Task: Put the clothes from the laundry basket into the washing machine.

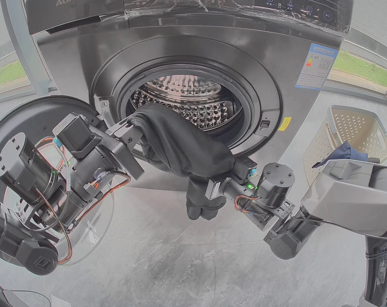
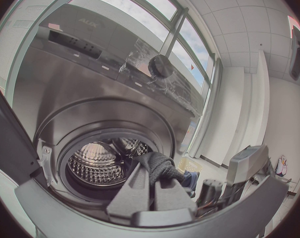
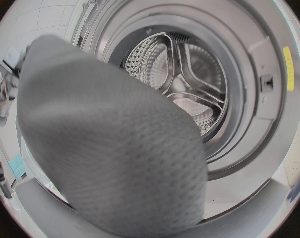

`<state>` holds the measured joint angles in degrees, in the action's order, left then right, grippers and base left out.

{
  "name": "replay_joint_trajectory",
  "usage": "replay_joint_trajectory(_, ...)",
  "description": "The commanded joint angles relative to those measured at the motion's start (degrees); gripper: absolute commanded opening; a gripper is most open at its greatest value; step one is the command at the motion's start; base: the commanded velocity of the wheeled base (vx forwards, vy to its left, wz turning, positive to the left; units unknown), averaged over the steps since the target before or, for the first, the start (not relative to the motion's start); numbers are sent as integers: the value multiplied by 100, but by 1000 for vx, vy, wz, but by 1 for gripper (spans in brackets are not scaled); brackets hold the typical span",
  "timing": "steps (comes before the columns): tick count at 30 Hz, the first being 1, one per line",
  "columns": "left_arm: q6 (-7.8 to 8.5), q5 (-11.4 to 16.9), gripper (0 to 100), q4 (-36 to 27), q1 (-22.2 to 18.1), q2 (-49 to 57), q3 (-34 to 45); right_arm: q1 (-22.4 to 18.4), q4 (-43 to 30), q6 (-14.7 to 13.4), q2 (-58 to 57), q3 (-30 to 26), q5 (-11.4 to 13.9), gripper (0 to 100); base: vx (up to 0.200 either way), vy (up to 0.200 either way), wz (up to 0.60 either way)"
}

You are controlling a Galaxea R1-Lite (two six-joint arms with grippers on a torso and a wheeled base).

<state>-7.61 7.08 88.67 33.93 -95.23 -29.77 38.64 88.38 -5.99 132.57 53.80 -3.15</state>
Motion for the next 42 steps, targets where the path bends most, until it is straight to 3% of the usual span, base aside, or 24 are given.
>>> replay_joint_trajectory(1,22,-14,0,1,-237,-312,129,-120,4,-17,-812,-546,-2,0,0,0,0)
replay_joint_trajectory(9,102,30,0,1,-299,-672,709,-120,4,-25,-1322,-897,7,0,0,0,0)
replay_joint_trajectory(13,251,48,0,10,-316,-944,938,-129,4,-25,-1506,-906,-2,0,0,0,0)
replay_joint_trajectory(21,374,56,0,18,-273,-1445,1245,-76,4,-34,-1972,-1310,-11,0,0,0,0)
replay_joint_trajectory(39,321,39,0,27,61,-2351,955,64,-5,-43,-2227,-1486,-151,0,0,0,0)
replay_joint_trajectory(40,321,48,100,27,53,-2386,929,64,-5,-43,-2218,-1495,-151,0,0,0,0)
replay_joint_trajectory(42,312,48,100,27,35,-2386,938,56,-5,-43,-2218,-1486,-151,0,0,0,0)
